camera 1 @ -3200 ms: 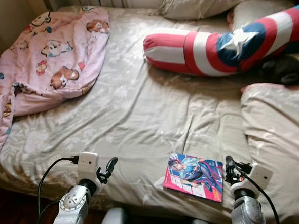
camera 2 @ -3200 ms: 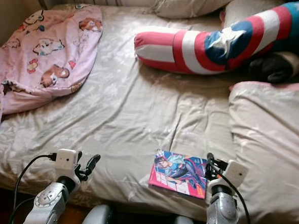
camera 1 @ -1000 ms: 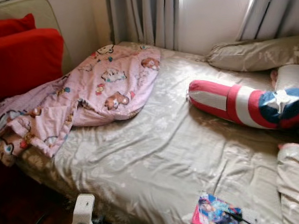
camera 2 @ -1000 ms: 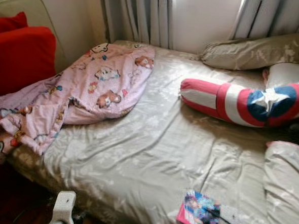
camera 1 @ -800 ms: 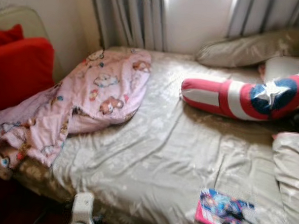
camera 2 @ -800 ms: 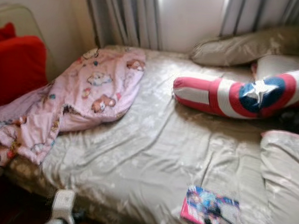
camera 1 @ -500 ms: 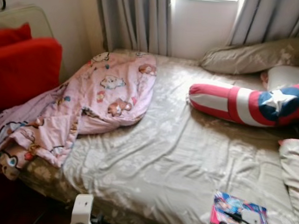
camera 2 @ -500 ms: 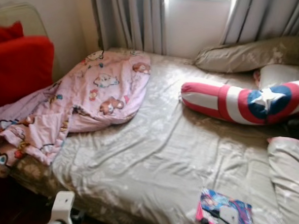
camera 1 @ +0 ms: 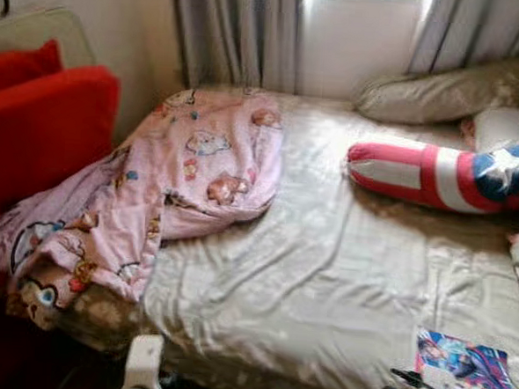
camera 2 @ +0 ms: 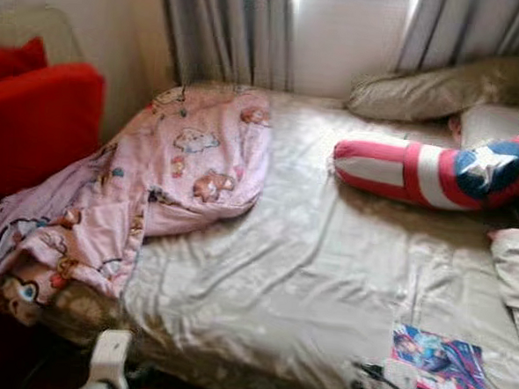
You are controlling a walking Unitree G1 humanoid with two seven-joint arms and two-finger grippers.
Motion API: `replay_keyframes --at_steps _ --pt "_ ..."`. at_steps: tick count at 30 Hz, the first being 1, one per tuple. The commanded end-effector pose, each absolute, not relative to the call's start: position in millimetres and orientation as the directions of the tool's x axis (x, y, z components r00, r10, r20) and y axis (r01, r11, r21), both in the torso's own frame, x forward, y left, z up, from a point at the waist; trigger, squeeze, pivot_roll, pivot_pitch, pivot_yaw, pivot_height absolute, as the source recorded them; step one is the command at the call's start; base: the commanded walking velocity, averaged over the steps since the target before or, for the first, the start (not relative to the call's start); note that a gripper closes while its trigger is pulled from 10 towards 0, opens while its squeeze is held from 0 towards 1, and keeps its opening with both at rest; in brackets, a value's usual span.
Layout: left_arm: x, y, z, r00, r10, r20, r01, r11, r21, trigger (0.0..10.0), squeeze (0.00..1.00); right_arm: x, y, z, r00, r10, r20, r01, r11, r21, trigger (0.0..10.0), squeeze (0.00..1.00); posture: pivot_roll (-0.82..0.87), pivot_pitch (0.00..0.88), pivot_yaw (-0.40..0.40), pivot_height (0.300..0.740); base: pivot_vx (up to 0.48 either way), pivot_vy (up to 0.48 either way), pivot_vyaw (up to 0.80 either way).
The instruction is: Clean up the room
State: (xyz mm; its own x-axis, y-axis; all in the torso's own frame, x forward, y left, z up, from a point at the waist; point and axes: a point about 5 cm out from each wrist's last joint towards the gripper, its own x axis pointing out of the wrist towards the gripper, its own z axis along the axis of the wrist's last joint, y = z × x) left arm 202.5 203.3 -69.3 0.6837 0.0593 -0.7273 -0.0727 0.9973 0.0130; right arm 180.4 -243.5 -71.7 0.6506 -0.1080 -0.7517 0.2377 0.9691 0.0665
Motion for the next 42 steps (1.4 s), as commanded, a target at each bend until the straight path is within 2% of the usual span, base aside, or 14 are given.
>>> replay_keyframes --at_steps 1,36,42 --pt "201.5 198.3 -71.1 0.673 0.048 -0.738 -0.06 0.998 0.01 10.0 0.0 175.3 -249.6 -72.5 0.636 -0.124 -0.761 0.246 0.968 0.048 10.0 0.0 0.04 0.0 0.039 0.74 0.0 0.48 0.0" --pt "198.6 201.3 -71.9 0.673 0.058 -0.737 -0.074 0.997 0.01 10.0 0.0 171.0 -246.4 -75.8 0.621 -0.125 -0.774 0.261 0.964 0.053 10.0 0.0 0.05 0.01 0.041 0.74 0.0 0.478 0.0" --pt "199.3 200.9 -71.4 0.68 0.054 -0.731 -0.072 0.997 0.006 10.0 0.0 170.1 -246.2 -76.2 0.619 -0.122 -0.776 0.26 0.964 0.055 10.0 0.0 0.06 0.013 0.042 0.74 0.0 0.0 0.0"
